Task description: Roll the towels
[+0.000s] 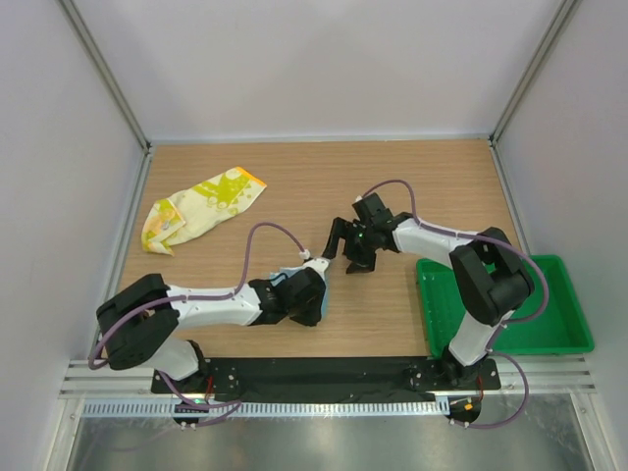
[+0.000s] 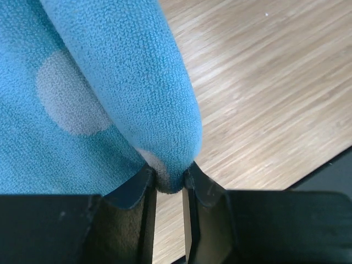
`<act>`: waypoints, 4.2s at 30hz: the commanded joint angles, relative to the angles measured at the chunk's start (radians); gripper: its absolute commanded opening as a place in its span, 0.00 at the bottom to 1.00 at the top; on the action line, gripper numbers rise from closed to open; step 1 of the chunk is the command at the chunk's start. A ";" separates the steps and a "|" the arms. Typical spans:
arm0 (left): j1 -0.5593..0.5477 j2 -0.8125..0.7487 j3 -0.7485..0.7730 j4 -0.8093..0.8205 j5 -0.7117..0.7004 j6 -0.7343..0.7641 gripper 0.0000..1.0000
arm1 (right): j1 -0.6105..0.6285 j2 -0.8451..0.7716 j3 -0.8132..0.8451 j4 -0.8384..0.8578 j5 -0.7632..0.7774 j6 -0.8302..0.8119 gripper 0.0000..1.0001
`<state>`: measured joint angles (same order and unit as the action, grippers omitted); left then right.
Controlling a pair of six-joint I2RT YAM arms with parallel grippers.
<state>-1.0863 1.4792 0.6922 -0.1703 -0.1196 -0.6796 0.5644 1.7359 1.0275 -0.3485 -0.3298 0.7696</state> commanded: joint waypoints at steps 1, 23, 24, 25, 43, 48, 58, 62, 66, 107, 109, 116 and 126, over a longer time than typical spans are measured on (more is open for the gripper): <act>0.008 -0.014 -0.059 0.035 0.115 -0.012 0.00 | -0.026 -0.094 -0.039 0.153 -0.113 0.033 0.93; 0.359 -0.112 -0.405 0.655 0.647 -0.232 0.00 | 0.018 -0.115 -0.552 1.016 -0.273 0.212 0.77; 0.364 -0.108 -0.408 0.664 0.653 -0.239 0.00 | 0.025 -0.090 -0.553 1.036 -0.272 0.220 0.77; 0.368 -0.102 -0.413 0.675 0.661 -0.242 0.00 | 0.031 -0.073 -0.555 1.075 -0.268 0.226 0.76; 0.387 -0.120 -0.395 0.585 0.654 -0.190 0.03 | 0.097 0.062 -0.520 1.177 -0.226 0.275 0.29; 0.387 -0.204 -0.317 0.281 0.566 -0.065 0.30 | 0.098 -0.027 -0.482 0.967 -0.166 0.171 0.22; 0.339 -0.418 -0.203 -0.076 0.277 -0.020 0.63 | 0.166 -0.110 -0.272 0.397 0.037 0.020 0.18; 0.229 -0.425 -0.111 -0.205 0.062 0.015 0.65 | 0.207 -0.108 -0.187 0.246 0.104 -0.001 0.18; 0.106 -0.392 -0.016 -0.274 -0.130 0.026 0.65 | 0.232 -0.101 -0.109 0.136 0.136 -0.006 0.18; -0.205 0.064 0.132 -0.241 -0.463 -0.115 0.18 | 0.282 -0.033 -0.014 0.040 0.080 0.106 0.25; -0.205 0.053 0.119 -0.241 -0.456 -0.118 0.12 | 0.275 -0.045 -0.024 0.039 0.084 0.105 0.35; -0.201 -0.071 0.023 -0.175 -0.379 -0.103 0.01 | 0.165 -0.097 -0.052 0.017 0.081 0.080 0.76; -0.067 -0.318 -0.200 -0.015 -0.166 -0.198 0.00 | 0.048 -0.243 -0.078 0.094 0.049 0.053 0.87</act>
<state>-1.1988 1.2022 0.5415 -0.2527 -0.3809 -0.8169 0.6193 1.5723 0.9676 -0.3202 -0.2424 0.8406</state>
